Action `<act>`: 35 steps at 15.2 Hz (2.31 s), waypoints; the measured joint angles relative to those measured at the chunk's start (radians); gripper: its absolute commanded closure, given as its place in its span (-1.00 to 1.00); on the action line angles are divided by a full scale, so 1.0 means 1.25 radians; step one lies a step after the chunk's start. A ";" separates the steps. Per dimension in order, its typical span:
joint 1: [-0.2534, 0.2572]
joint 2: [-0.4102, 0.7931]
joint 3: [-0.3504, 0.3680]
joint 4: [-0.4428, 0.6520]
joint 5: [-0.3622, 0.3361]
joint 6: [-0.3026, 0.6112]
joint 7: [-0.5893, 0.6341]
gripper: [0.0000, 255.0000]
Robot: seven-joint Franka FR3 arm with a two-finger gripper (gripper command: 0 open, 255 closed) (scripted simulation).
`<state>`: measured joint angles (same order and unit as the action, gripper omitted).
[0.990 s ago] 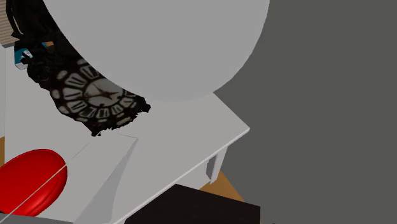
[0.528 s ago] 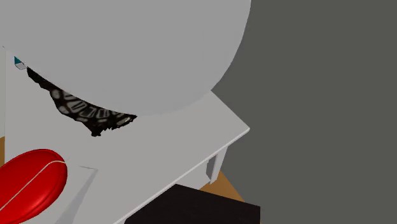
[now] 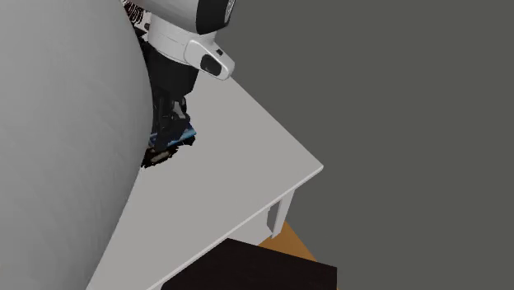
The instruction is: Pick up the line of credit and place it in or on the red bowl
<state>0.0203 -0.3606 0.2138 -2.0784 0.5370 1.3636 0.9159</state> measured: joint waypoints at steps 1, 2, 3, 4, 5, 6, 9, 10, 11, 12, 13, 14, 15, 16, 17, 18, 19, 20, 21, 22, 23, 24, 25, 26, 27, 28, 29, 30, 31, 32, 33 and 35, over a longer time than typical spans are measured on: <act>0.007 -0.024 0.008 -0.023 0.012 0.004 0.010 1.00; 0.014 -0.041 0.018 -0.037 0.023 0.009 0.023 1.00; 0.021 -0.049 0.029 -0.040 0.035 0.013 0.039 1.00; 0.028 -0.071 0.036 -0.056 0.047 0.014 0.051 1.00; 0.036 -0.084 0.048 -0.068 0.060 0.021 0.065 1.00; 0.045 -0.100 0.062 -0.077 0.076 0.026 0.085 1.00; 0.069 -0.139 0.098 -0.100 0.118 0.041 0.132 1.00; 0.077 -0.154 0.109 -0.110 0.132 0.044 0.147 1.00; 0.085 -0.164 0.122 -0.115 0.145 0.050 0.163 1.00; 0.094 -0.174 0.137 -0.120 0.161 0.059 0.180 1.00; 0.103 -0.187 0.150 -0.127 0.176 0.063 0.197 1.00; 0.111 -0.200 0.162 -0.131 0.190 0.067 0.214 1.00; 0.117 -0.205 0.174 -0.132 0.202 0.073 0.228 1.00; 0.126 -0.215 0.189 -0.138 0.217 0.081 0.244 1.00; 0.131 -0.217 0.202 -0.135 0.228 0.088 0.259 1.00; 0.139 -0.226 0.216 -0.139 0.242 0.096 0.274 1.00; 0.147 -0.231 0.233 -0.134 0.257 0.103 0.295 1.00; 0.154 -0.234 0.248 -0.128 0.269 0.109 0.314 1.00; 0.160 -0.237 0.266 -0.132 0.283 0.123 0.327 1.00; 0.165 -0.235 0.283 -0.120 0.294 0.130 0.347 1.00; 0.171 -0.238 0.298 -0.114 0.306 0.137 0.366 1.00; 0.172 -0.236 0.310 -0.113 0.313 0.146 0.374 1.00; 0.175 -0.240 0.319 -0.126 0.320 0.159 0.372 1.00; 0.177 -0.242 0.324 -0.134 0.324 0.166 0.370 1.00; 0.177 -0.241 0.329 -0.142 0.327 0.174 0.366 1.00; 0.179 -0.243 0.333 -0.153 0.331 0.182 0.361 1.00; 0.179 -0.242 0.338 -0.161 0.334 0.191 0.357 1.00; 0.180 -0.243 0.341 -0.172 0.337 0.199 0.351 1.00; 0.181 -0.245 0.345 -0.182 0.341 0.206 0.346 1.00; 0.182 -0.244 0.351 -0.190 0.345 0.215 0.341 1.00; 0.182 -0.243 0.355 -0.199 0.348 0.224 0.336 1.00; 0.184 -0.245 0.362 -0.219 0.355 0.239 0.325 1.00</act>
<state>0.2503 -0.6669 0.6668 -2.3522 0.9808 1.6624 1.3218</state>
